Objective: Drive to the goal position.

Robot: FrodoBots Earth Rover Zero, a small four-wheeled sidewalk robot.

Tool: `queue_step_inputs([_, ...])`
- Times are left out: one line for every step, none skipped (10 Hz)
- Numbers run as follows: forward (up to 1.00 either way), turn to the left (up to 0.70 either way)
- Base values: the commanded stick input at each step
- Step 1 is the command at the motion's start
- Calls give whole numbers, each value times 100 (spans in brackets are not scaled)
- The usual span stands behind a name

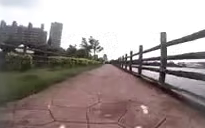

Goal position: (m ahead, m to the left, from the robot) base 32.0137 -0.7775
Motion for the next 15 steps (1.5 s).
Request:
queue_step_inputs([100, 5])
queue_step_inputs([100, 5])
queue_step_inputs([100, 5])
queue_step_inputs([100, 5])
queue_step_inputs([100, 5])
queue_step_inputs([100, 5])
queue_step_inputs([100, 5])
queue_step_inputs([100, 5])
queue_step_inputs([100, 5])
queue_step_inputs([100, 5])
queue_step_inputs([40, 2])
queue_step_inputs([0, 0])
queue_step_inputs([0, 0])
queue_step_inputs([0, 0])
queue_step_inputs([0, 0])
